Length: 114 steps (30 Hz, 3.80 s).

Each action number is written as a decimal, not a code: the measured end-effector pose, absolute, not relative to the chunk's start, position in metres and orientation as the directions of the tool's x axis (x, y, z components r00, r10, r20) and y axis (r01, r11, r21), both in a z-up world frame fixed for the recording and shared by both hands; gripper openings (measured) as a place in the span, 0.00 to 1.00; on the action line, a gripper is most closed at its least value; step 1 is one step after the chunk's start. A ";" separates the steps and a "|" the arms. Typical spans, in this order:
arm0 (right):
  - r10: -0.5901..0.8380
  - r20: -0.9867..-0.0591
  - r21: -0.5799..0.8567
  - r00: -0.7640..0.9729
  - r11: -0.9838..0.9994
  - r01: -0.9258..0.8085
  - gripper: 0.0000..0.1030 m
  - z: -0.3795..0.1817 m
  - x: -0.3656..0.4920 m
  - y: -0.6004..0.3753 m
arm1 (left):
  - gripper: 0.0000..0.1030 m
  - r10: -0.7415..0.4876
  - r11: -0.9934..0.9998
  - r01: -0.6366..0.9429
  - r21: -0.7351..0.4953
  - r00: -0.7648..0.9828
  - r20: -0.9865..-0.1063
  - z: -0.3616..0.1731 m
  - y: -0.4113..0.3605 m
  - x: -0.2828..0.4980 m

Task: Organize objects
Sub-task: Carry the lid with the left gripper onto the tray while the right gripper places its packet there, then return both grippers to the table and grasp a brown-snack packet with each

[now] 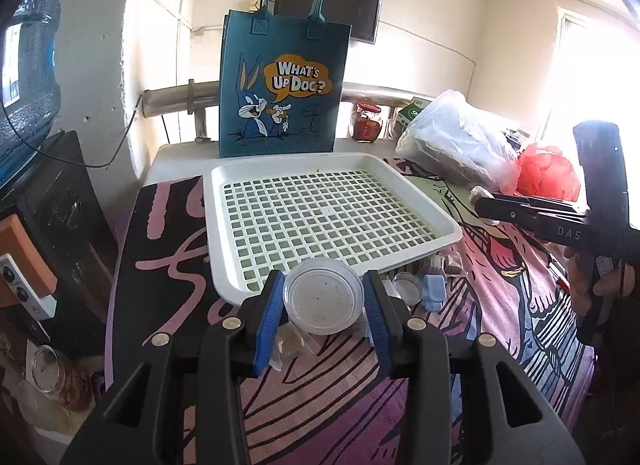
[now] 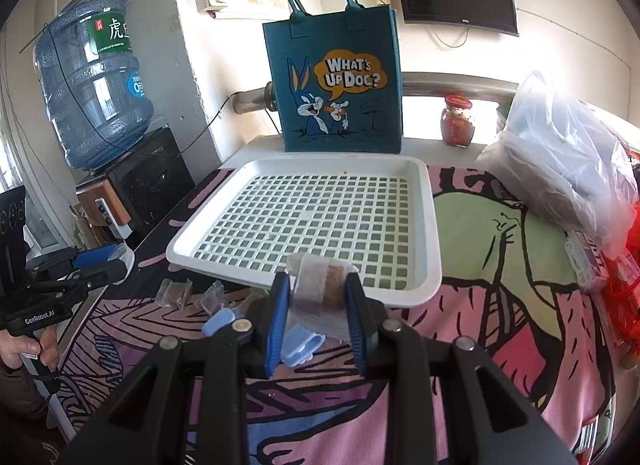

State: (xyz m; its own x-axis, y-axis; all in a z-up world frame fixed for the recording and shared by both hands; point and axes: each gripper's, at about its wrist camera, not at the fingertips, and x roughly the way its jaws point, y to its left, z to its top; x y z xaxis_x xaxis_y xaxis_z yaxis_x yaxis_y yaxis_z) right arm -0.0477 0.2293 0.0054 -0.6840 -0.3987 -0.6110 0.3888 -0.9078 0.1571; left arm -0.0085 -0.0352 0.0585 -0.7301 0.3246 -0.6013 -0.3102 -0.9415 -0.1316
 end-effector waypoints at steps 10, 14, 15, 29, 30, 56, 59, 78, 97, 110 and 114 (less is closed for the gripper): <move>-0.398 -0.637 0.234 -0.660 -0.916 0.326 0.26 0.007 -0.125 0.228 | 0.38 0.255 -0.965 -0.230 -0.125 -0.716 -0.650 0.040 -0.030 -0.098; -0.373 -0.666 0.224 -0.646 -0.926 0.304 0.26 -0.008 -0.151 0.212 | 0.38 0.264 -0.965 -0.197 -0.176 -0.684 -0.680 0.026 -0.026 -0.125; -0.363 -0.676 0.214 -0.641 -0.929 0.301 0.26 -0.012 -0.156 0.208 | 0.38 0.254 -0.967 -0.189 -0.171 -0.683 -0.685 0.023 -0.025 -0.130; -0.286 -0.753 0.162 -0.593 -0.953 0.255 0.26 -0.053 -0.192 0.191 | 0.38 0.195 -0.981 -0.146 -0.130 -0.662 -0.723 0.001 -0.013 -0.146; -0.286 -0.757 0.163 -0.588 -0.953 0.255 0.26 -0.055 -0.193 0.191 | 0.38 0.192 -0.981 -0.144 -0.129 -0.661 -0.726 0.000 -0.013 -0.146; -0.341 -0.576 0.232 -0.743 -0.940 0.251 0.53 -0.010 -0.140 0.226 | 0.98 0.183 -0.983 -0.141 -0.118 -0.809 -0.559 0.044 -0.029 -0.086; -0.379 -0.489 0.250 -0.786 -0.924 0.291 0.64 0.008 -0.115 0.235 | 1.00 0.188 -0.982 -0.147 -0.118 -0.822 -0.538 0.056 -0.040 -0.068; -0.323 -0.542 0.080 -0.776 -0.939 0.335 0.74 -0.033 -0.045 0.245 | 1.00 0.131 -0.988 -0.037 -0.153 -0.726 -0.675 -0.012 -0.056 -0.017; -0.293 -0.769 0.023 -0.568 -0.901 0.434 0.56 -0.084 -0.082 0.233 | 0.69 0.142 -0.989 -0.063 -0.131 -0.629 -0.765 -0.033 -0.042 -0.038; -0.335 -0.733 0.021 -0.592 -0.882 0.472 0.31 -0.075 -0.047 0.225 | 0.26 0.239 -0.971 -0.179 -0.160 -0.658 -0.714 -0.021 -0.031 -0.017; -0.364 -0.679 0.031 -0.637 -0.882 0.471 0.31 -0.061 -0.031 0.223 | 0.26 0.290 -0.956 -0.236 -0.173 -0.691 -0.662 -0.008 -0.022 -0.005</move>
